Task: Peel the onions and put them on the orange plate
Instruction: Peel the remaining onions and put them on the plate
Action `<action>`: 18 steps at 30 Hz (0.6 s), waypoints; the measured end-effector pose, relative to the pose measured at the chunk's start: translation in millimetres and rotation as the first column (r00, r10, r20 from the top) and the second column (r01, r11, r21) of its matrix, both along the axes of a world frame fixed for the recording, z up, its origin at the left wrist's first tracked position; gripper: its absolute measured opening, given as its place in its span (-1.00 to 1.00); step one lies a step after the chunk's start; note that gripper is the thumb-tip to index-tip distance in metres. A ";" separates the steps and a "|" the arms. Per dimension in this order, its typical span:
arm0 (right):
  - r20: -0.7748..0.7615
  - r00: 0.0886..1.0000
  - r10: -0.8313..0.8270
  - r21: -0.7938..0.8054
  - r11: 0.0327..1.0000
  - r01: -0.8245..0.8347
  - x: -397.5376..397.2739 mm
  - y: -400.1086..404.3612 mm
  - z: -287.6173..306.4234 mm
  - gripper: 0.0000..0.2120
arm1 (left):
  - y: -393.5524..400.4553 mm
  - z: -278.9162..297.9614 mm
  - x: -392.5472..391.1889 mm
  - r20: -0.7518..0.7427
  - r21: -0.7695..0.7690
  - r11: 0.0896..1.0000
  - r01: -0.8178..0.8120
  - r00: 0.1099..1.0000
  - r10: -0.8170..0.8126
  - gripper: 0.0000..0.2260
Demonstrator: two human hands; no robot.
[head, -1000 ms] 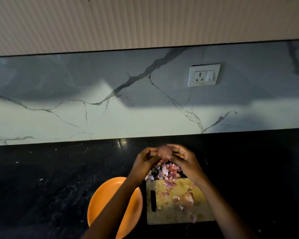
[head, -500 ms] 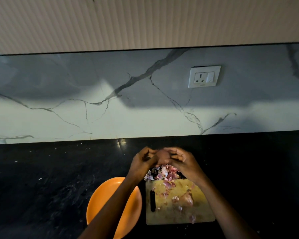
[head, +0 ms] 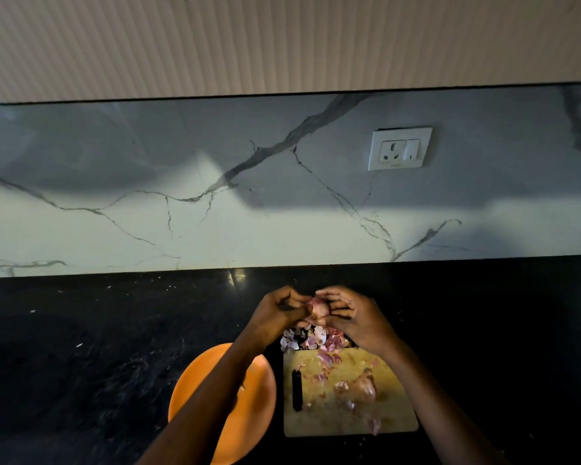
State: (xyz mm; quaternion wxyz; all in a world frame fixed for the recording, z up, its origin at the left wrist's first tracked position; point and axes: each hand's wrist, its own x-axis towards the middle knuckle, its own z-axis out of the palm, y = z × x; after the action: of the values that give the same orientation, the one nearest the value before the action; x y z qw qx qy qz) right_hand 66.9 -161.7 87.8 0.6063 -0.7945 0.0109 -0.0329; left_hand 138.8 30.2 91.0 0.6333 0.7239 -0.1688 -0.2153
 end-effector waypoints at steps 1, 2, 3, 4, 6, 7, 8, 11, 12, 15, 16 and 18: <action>0.005 1.000 0.006 -0.008 1.000 -0.006 0.1 -0.1 0.4 -0.52 | 1.4 -0.3 -0.9 0.001 -0.018 1.000 -0.003 1.000 0.003 -0.85; 0.008 1.000 0.012 -0.014 1.000 -0.012 -0.1 -0.6 0.0 -0.52 | 2.4 -2.0 -1.7 0.010 -0.027 1.000 -0.001 1.000 0.001 -0.88; 0.007 1.000 0.017 -0.017 1.000 -0.017 -0.5 -0.7 -0.7 -0.52 | 3.6 -4.2 -2.5 0.022 -0.033 0.999 0.003 1.000 -0.002 -0.92; 0.000 1.000 0.021 -0.017 1.000 -0.021 -0.9 -1.0 -1.2 -0.52 | 4.6 -5.6 -4.0 0.025 -0.040 0.999 -0.001 1.000 0.002 -0.96; -0.020 0.999 0.025 -0.013 1.000 -0.025 -0.8 -0.5 -3.1 -0.53 | 5.1 -7.7 -6.7 0.010 -0.060 0.997 -0.041 0.999 0.041 -0.95; -0.032 0.999 0.029 -0.015 0.999 -0.030 -0.8 0.0 -4.6 -0.53 | 4.7 -8.7 -7.7 -0.005 -0.072 0.996 -0.053 0.999 0.053 -0.94; -0.039 0.999 0.034 -0.018 0.999 -0.034 -0.5 0.4 -5.8 -0.53 | 3.9 -9.0 -9.0 -0.018 -0.084 0.995 -0.056 0.998 0.055 -0.93; -0.042 0.999 0.032 -0.027 0.999 -0.033 -0.6 1.3 -6.0 -0.52 | -0.3 -9.1 -12.5 -0.077 -0.113 0.991 -0.078 0.995 0.069 -0.89; -0.041 0.999 0.028 -0.031 0.999 -0.029 -0.3 1.6 -5.4 -0.51 | -1.4 -7.8 -13.2 -0.100 -0.120 0.989 -0.084 0.992 0.072 -0.88; -0.031 0.999 0.006 -0.029 1.000 -0.007 0.3 1.9 -5.6 -0.49 | -3.9 -7.4 -13.5 -0.067 -0.127 0.990 -0.056 0.997 0.048 -0.84; -0.028 1.000 0.000 -0.026 1.000 -0.001 0.3 2.3 -5.7 -0.49 | -4.1 -8.5 -13.3 -0.032 -0.116 0.992 -0.045 0.999 0.041 -0.79; -0.017 1.000 -0.010 -0.029 1.000 0.009 0.0 3.9 -6.4 -0.49 | -4.7 -11.0 -13.0 0.000 -0.102 0.993 -0.067 0.998 0.067 -0.75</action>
State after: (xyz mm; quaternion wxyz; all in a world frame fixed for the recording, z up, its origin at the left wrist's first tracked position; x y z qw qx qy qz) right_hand 66.9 -157.7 81.5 0.5943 -0.8034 0.0194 -0.0294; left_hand 125.8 25.5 80.1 0.6760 0.6963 -0.1562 -0.1838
